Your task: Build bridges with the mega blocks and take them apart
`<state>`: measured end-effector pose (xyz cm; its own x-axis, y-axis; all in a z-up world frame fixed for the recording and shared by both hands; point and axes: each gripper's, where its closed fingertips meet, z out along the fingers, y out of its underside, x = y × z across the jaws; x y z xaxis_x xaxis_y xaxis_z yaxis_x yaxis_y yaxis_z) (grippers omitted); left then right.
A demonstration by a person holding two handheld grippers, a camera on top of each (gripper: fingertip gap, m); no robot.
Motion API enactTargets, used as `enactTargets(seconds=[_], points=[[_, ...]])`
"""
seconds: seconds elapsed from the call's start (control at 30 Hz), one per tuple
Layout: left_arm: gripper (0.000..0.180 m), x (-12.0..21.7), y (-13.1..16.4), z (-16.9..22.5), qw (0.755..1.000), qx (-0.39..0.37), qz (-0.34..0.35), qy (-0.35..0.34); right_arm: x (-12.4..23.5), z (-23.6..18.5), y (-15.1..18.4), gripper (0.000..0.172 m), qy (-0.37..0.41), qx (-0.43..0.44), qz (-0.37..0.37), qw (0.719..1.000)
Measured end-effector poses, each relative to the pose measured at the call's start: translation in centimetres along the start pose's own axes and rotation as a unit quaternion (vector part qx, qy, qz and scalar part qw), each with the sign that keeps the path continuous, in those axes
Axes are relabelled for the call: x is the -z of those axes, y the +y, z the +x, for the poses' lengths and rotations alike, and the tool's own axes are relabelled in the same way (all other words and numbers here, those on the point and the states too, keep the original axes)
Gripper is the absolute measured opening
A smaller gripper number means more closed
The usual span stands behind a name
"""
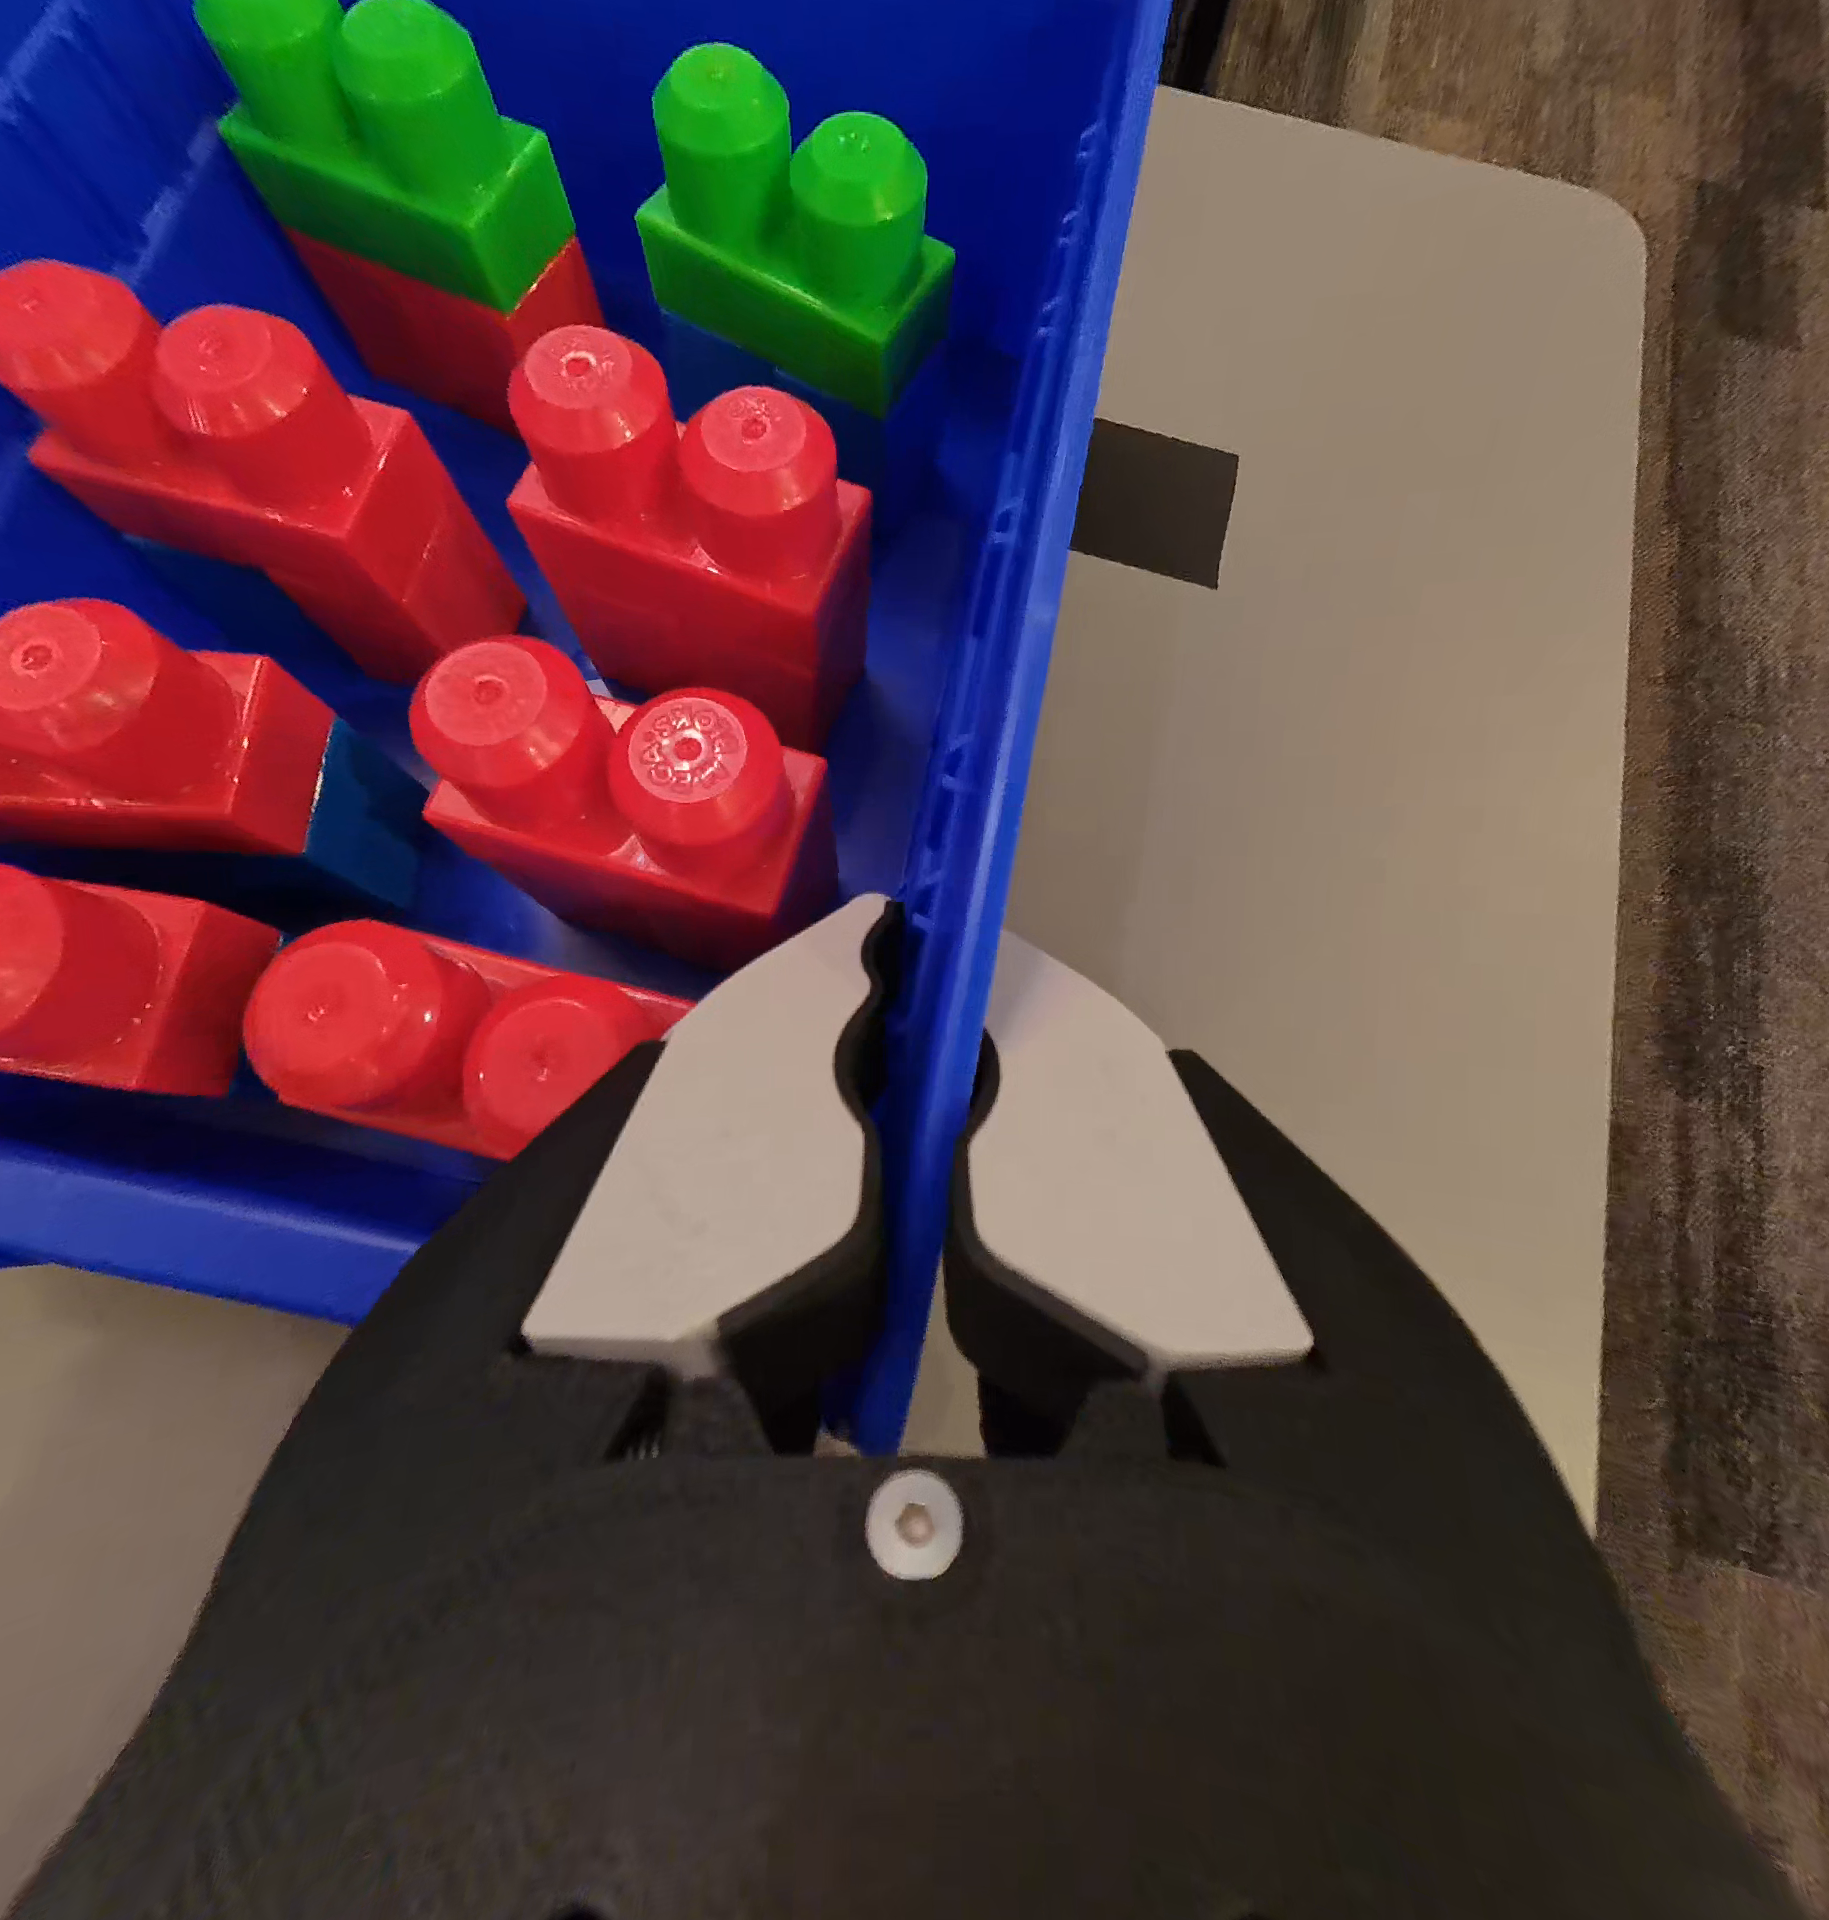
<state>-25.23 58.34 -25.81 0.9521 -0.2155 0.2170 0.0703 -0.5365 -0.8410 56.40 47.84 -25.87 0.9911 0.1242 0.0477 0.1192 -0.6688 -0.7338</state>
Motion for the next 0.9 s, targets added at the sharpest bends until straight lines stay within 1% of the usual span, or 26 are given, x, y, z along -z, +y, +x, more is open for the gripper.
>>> enactTargets(seconds=[0.07,0.2,0.3,0.4,0.47,0.63,0.77,0.9], points=[[0.023,-0.5,0.1,1.3,0.997,0.013,-0.016,0.073,-0.1,0.1,-0.1,0.005,0.0,-0.012,0.005,1.0],[0.014,-1.1,-0.3,1.0,0.997,-0.003,-0.023,0.074,-0.1,0.1,-0.1,0.005,-0.004,-0.007,-0.001,1.0],[0.005,-1.3,-0.5,0.8,0.997,-0.02,-0.042,0.057,0.2,0.4,0.0,0.005,-0.011,-0.008,-0.007,1.0],[0.003,-1.3,-0.2,1.8,0.995,-0.029,-0.055,0.073,1.0,0.7,0.2,0.006,-0.025,-0.018,-0.019,0.999],[0.003,-1.0,0.2,2.3,0.994,-0.042,-0.071,0.071,1.8,0.8,0.7,0.005,-0.036,-0.019,-0.039,0.998],[0.003,0.5,0.1,3.2,0.994,-0.022,-0.066,0.084,4.5,0.1,2.0,0.006,-0.06,-0.012,-0.081,0.995],[0.004,2.5,0.3,3.1,0.994,0.003,-0.067,0.086,7.1,-1.1,2.9,0.006,-0.078,0.0,-0.111,0.991],[0.005,5.7,0.3,2.9,0.994,0.025,-0.052,0.088,9.7,-3.4,3.8,0.006,-0.102,0.019,-0.137,0.985]])
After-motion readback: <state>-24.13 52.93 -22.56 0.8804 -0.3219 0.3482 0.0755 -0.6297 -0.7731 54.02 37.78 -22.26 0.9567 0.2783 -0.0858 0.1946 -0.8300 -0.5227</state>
